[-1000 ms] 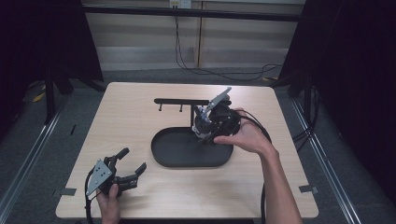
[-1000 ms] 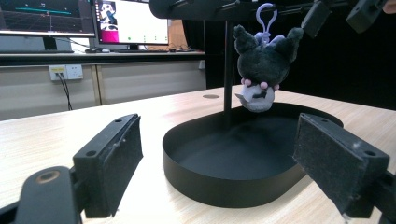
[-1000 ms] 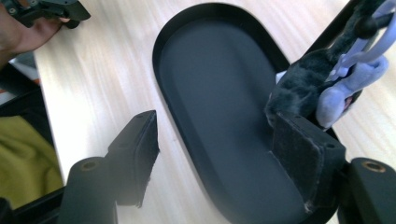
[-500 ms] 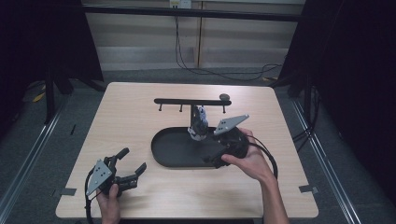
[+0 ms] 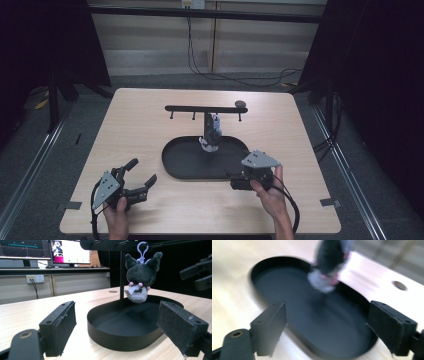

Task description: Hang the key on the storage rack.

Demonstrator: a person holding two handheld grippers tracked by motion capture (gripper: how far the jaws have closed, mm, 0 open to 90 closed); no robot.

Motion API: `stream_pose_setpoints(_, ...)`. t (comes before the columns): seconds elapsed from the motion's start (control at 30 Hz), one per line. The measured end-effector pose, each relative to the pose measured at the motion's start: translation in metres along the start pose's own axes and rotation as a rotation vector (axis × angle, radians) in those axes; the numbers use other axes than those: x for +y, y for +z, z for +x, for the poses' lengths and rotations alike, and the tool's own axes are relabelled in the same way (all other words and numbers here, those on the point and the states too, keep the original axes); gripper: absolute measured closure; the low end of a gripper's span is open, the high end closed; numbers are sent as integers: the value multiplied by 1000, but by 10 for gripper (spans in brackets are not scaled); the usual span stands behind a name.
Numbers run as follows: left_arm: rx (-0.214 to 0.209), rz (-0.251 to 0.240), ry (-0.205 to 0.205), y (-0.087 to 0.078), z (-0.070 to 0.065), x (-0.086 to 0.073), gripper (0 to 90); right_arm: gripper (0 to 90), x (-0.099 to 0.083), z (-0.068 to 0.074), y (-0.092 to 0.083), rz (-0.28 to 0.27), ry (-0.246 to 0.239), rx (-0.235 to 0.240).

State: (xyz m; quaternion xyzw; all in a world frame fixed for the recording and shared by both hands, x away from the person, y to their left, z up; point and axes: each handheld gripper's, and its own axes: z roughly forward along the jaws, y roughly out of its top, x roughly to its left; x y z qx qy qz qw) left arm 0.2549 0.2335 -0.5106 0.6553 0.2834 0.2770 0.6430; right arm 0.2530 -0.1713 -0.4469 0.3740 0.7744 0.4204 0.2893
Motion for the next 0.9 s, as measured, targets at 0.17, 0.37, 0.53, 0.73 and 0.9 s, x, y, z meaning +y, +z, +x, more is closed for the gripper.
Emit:
stream_pose_setpoints(0.17,0,0,0,0,0,0,153,185,-30,3,4,-130,117,-90)
stream_pose_setpoints(0.37,0,0,0,0,0,0,153,188,-48,13,10,-220,131,-179)
stream_pose_setpoints(0.53,0,0,0,0,0,0,153,191,-60,16,12,-304,142,-248)
stream_pose_setpoints(0.73,0,0,0,0,0,0,153,144,-70,18,2,-454,170,-244)
stream_pose_setpoints(0.9,0,0,1,0,0,0,153,139,-74,23,-5,-519,152,-209)
